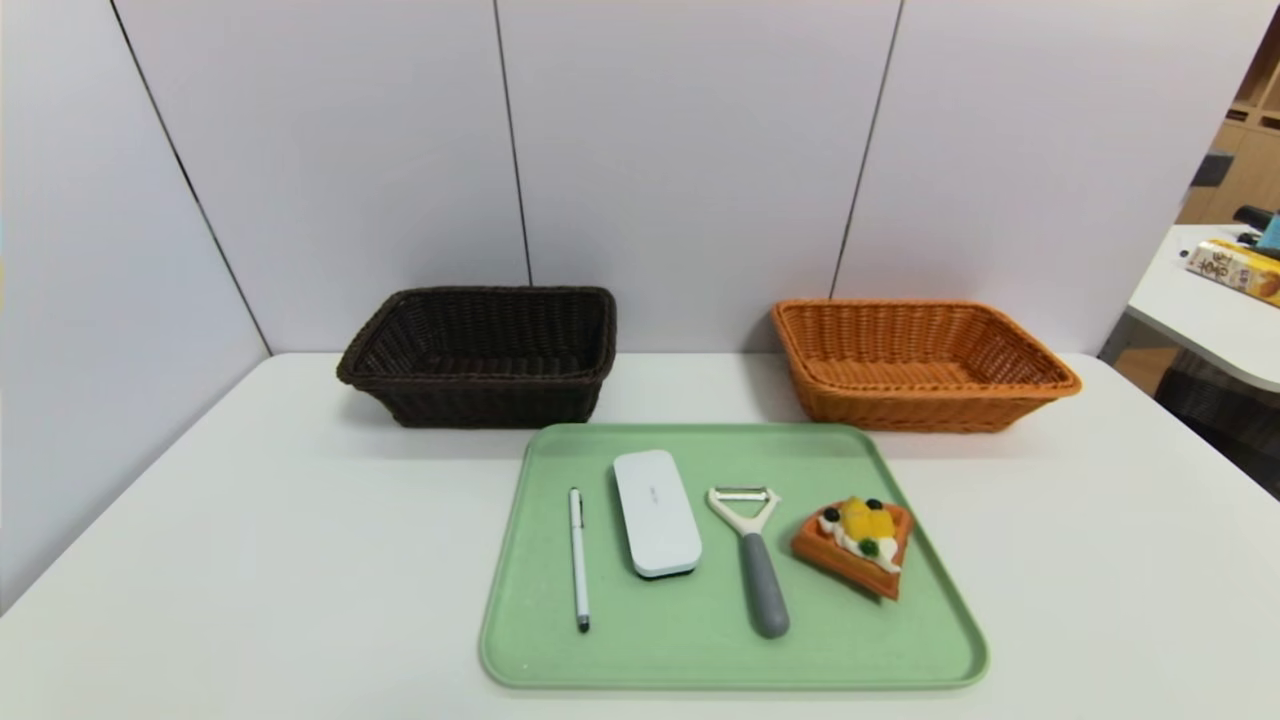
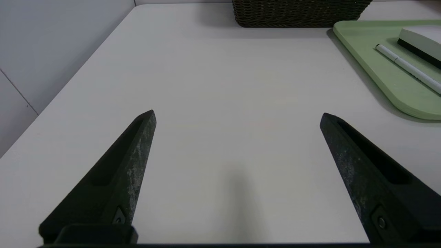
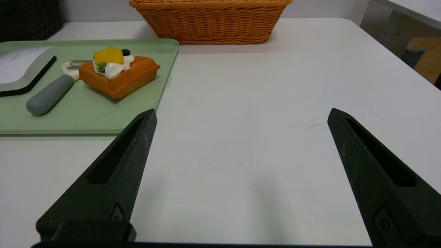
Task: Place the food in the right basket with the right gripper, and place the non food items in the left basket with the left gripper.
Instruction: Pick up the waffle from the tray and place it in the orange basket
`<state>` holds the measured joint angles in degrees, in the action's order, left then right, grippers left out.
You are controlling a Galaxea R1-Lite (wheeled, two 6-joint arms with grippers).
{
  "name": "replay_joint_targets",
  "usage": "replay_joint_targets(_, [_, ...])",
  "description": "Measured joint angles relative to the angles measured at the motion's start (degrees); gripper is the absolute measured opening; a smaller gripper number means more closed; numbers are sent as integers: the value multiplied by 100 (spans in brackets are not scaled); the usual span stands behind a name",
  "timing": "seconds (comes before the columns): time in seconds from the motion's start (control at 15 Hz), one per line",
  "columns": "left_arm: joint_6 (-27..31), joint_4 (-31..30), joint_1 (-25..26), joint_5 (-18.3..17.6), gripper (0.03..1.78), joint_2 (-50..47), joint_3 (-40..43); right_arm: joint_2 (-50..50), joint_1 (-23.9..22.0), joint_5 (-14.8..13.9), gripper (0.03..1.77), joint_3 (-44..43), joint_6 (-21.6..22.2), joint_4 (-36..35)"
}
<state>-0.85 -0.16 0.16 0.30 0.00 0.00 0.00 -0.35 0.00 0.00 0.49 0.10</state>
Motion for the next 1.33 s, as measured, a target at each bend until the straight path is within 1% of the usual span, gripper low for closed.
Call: replay_joint_targets(1.33, [45, 11, 0, -4, 169, 0, 0, 0, 2, 0, 171, 0, -41, 0])
